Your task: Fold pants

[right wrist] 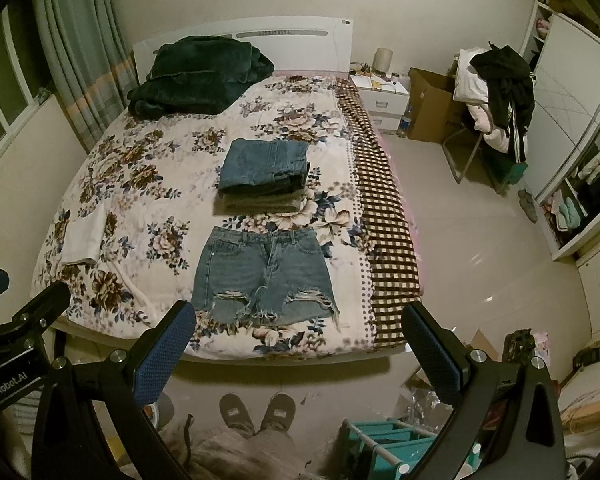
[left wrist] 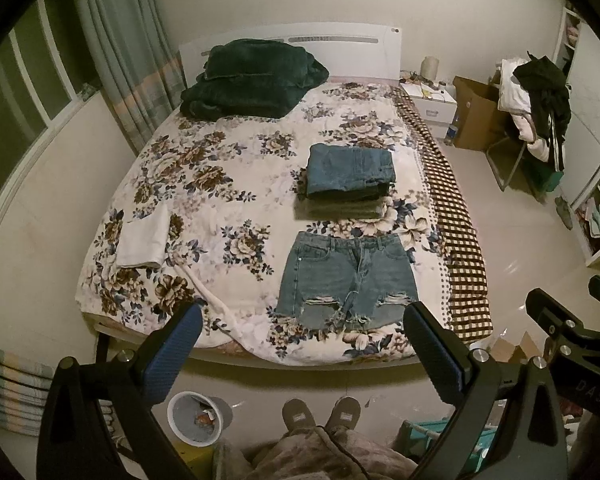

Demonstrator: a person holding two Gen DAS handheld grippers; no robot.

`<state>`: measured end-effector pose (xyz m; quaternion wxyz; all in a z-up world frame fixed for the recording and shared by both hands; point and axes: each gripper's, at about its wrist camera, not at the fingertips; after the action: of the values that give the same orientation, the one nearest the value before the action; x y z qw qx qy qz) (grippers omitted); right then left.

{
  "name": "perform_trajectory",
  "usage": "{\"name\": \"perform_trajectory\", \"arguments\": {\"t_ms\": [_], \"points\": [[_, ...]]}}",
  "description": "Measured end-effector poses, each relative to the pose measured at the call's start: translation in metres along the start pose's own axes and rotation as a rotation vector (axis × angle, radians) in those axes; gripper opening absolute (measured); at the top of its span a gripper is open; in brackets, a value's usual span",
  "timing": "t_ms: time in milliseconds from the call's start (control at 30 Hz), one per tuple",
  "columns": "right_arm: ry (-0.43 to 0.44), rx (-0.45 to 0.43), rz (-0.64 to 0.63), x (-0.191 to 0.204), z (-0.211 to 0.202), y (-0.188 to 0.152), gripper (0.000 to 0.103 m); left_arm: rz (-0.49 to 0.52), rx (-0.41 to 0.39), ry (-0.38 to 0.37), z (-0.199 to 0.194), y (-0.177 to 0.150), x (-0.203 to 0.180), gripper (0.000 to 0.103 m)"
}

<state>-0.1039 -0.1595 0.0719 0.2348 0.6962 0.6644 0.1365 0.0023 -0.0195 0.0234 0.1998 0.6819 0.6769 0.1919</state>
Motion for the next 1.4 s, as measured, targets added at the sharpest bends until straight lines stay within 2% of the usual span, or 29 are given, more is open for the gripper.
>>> {"name": "perform_trajectory", "arguments": {"t_ms": [767,967,1067,1200,1400], "points": [[-0.003,-0.002,0.000,0.001,-0.010,0.003,0.103,0.001,-0.005,-0.010,-0.002,-0.005,0.004,0.103],[-0.004,0.005,0.018,0.007,-0.013,0.017,0.103,0.005,-0.009,-0.012,0.004,0.002,0.006,0.103],[-0.007,0.006,0.047,0.009,-0.004,0.021,0.103,0.011,-0.024,0.009,0.014,0.007,0.009,0.103],[-0.019,0.002,0.086,0.009,0.021,0.022,0.103,0.016,-0.028,0.025,0.045,0.016,0.016,0.103],[-0.093,0.050,0.103,0.013,0.093,0.027,0.103,0.030,0.004,0.006,0.104,0.020,0.019,0.103]]}}
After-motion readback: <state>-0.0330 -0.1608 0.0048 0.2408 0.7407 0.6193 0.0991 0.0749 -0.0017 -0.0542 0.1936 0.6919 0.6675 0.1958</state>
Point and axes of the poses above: each gripper's, at about its wrist camera, not at the fingertips, and z roughly the way its jaws point, x to its left, y to its top, and after that the axes turned 7 degrees about -z, right-handed
